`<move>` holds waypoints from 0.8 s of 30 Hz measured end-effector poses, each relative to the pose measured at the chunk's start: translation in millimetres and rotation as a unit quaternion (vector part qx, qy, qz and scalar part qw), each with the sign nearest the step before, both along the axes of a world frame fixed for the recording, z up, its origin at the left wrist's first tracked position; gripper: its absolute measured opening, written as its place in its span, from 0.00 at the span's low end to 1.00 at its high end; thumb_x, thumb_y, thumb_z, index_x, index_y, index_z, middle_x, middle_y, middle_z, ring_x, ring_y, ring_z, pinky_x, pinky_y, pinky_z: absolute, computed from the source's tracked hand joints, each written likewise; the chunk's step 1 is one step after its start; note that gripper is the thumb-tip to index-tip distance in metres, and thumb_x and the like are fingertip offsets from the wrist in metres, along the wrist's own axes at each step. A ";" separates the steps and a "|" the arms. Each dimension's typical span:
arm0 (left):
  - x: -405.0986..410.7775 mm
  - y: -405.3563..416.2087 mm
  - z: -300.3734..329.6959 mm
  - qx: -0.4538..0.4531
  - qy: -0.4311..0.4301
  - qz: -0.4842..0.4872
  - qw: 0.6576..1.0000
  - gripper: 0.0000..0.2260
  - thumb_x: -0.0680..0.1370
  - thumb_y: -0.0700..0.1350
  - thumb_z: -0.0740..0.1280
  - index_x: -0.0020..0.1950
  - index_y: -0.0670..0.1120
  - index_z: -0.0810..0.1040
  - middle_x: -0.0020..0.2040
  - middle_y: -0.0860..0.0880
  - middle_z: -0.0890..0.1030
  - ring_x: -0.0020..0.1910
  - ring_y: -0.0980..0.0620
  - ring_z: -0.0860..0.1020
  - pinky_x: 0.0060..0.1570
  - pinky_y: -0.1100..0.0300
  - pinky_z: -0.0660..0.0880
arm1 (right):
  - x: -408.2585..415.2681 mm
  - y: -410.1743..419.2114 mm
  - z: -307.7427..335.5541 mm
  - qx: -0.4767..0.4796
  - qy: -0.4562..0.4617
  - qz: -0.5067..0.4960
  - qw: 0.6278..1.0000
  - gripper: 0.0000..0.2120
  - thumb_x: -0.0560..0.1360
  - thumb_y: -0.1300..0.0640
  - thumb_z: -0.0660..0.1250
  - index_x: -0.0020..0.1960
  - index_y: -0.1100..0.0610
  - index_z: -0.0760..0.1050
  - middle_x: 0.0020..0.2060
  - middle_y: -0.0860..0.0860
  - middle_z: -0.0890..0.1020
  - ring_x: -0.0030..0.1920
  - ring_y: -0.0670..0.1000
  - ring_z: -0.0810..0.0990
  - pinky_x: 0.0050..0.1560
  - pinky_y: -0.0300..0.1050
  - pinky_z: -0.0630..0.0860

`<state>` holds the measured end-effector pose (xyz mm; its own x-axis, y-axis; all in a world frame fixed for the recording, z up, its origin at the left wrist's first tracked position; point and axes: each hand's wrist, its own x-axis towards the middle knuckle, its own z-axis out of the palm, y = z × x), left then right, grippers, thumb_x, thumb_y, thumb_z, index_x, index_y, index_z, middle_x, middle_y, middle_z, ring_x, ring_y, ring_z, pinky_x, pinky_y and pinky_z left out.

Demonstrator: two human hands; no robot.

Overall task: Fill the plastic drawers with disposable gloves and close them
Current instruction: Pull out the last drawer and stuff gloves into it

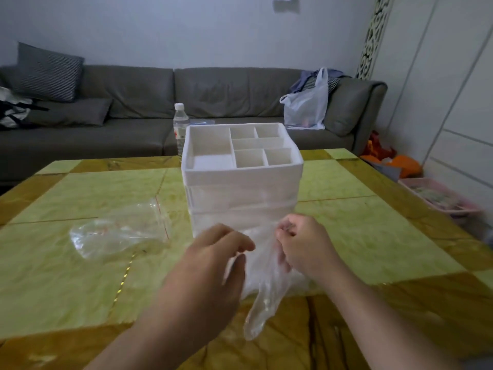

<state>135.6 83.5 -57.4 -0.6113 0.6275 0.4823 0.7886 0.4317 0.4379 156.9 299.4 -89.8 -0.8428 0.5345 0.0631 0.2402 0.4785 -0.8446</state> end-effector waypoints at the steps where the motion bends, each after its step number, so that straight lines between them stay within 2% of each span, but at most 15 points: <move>1: -0.7 16.9 -3.0 -0.070 -0.033 0.007 0.997 0.10 0.82 0.47 0.64 0.63 0.55 0.78 0.60 0.58 0.74 0.59 0.59 0.75 0.56 0.62 0.74 | -1.2 0.2 -0.8 0.030 -0.007 -0.002 1.000 0.10 0.83 0.61 0.62 0.47 0.55 0.79 0.29 0.54 0.84 0.23 0.51 0.81 0.26 0.43 0.76; 4: -9.1 53.1 -15.0 -0.274 -0.113 0.072 0.952 0.16 0.85 0.53 0.57 0.70 0.48 0.71 0.66 0.48 0.70 0.67 0.47 0.70 0.63 0.51 0.74 | -7.5 1.4 -3.8 0.092 -0.013 -0.023 0.995 0.11 0.83 0.61 0.62 0.44 0.54 0.79 0.32 0.54 0.85 0.22 0.48 0.81 0.21 0.40 0.74; 6: -14.4 64.0 -19.8 -0.331 -0.124 0.094 0.931 0.21 0.85 0.55 0.57 0.74 0.46 0.66 0.69 0.44 0.69 0.69 0.43 0.68 0.66 0.49 0.72 | -11.0 4.3 -7.0 0.114 -0.013 -0.023 0.993 0.11 0.82 0.61 0.62 0.42 0.54 0.78 0.32 0.53 0.84 0.24 0.49 0.81 0.22 0.43 0.77; 10: -27.1 67.0 -26.0 -0.354 -0.119 0.107 0.921 0.29 0.84 0.58 0.57 0.80 0.46 0.56 0.75 0.44 0.63 0.74 0.41 0.63 0.71 0.47 0.68 | -14.7 14.6 -11.9 0.228 -0.020 -0.035 0.973 0.09 0.77 0.62 0.68 0.40 0.52 0.78 0.33 0.47 0.81 0.33 0.48 0.80 0.32 0.44 0.78; 15: -38.7 65.2 -32.5 -0.373 -0.143 0.089 0.912 0.31 0.84 0.62 0.54 0.81 0.47 0.54 0.78 0.45 0.61 0.77 0.42 0.60 0.74 0.45 0.66 | -11.4 11.0 -3.3 0.342 -0.047 -0.058 0.937 0.07 0.78 0.54 0.68 0.46 0.50 0.84 0.43 0.49 0.83 0.43 0.54 0.82 0.41 0.50 0.82; 18: -46.6 66.7 -36.6 -0.370 -0.176 0.075 0.909 0.30 0.85 0.62 0.52 0.81 0.46 0.54 0.80 0.44 0.59 0.79 0.41 0.57 0.76 0.44 0.62 | -14.4 9.5 -5.3 0.344 -0.068 -0.080 0.933 0.07 0.78 0.55 0.68 0.47 0.54 0.84 0.46 0.51 0.81 0.45 0.56 0.82 0.42 0.51 0.82; 21: -53.6 71.4 -42.3 -0.376 -0.194 0.063 0.904 0.32 0.85 0.61 0.52 0.83 0.46 0.49 0.81 0.44 0.54 0.80 0.41 0.52 0.78 0.45 0.58 | -15.6 9.4 -13.1 0.325 -0.091 -0.088 0.937 0.06 0.78 0.56 0.67 0.45 0.54 0.82 0.44 0.50 0.81 0.43 0.55 0.82 0.42 0.51 0.82; 24: -57.8 76.8 -46.5 -0.379 -0.198 0.066 0.902 0.36 0.83 0.63 0.55 0.84 0.48 0.44 0.83 0.46 0.48 0.82 0.41 0.47 0.79 0.45 0.52 | -13.4 10.0 -10.5 0.299 -0.084 -0.100 0.945 0.05 0.79 0.53 0.70 0.47 0.53 0.77 0.41 0.47 0.80 0.39 0.51 0.79 0.36 0.47 0.78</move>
